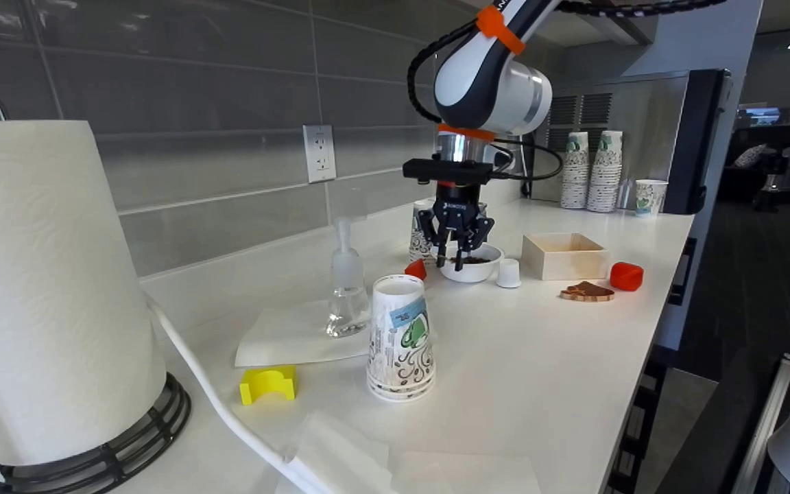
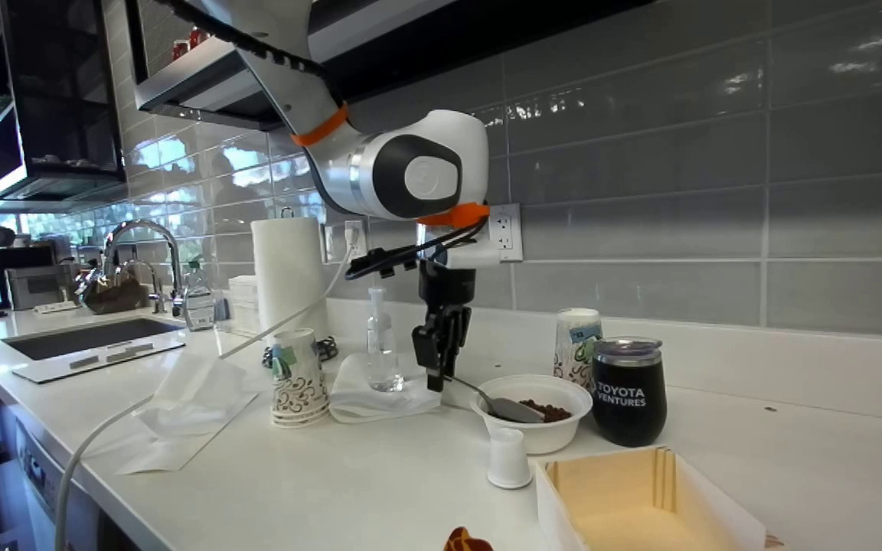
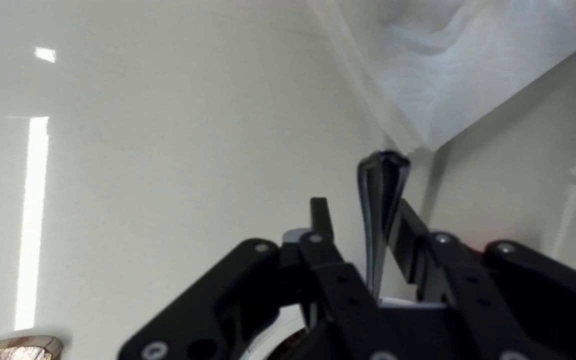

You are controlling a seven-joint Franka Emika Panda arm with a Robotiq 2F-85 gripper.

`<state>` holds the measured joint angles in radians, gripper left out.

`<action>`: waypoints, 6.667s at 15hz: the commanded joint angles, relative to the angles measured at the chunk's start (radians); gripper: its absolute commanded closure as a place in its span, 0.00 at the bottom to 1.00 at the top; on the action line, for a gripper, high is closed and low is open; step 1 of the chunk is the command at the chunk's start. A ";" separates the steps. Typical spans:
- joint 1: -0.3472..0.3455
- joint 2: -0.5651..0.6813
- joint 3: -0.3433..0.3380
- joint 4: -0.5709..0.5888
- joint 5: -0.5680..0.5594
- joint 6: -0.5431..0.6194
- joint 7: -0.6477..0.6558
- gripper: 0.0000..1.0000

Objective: Stir the contents of the white bowl using the knife shovel. Then, pick up the orange objects and place them in the box.

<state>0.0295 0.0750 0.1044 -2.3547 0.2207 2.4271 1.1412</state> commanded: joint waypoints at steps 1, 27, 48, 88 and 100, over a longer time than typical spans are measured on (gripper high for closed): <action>0.022 0.006 -0.019 0.014 0.022 0.008 0.017 0.96; -0.063 -0.003 -0.150 0.173 0.435 -0.429 -0.487 0.96; -0.062 0.004 -0.144 0.163 0.439 -0.293 -0.365 0.96; -0.073 0.003 -0.182 0.153 0.446 -0.368 -0.311 0.96; -0.075 -0.018 -0.159 0.153 0.522 -0.317 -0.461 0.96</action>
<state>-0.0410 0.0666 -0.0598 -2.2036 0.7120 2.1644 0.7273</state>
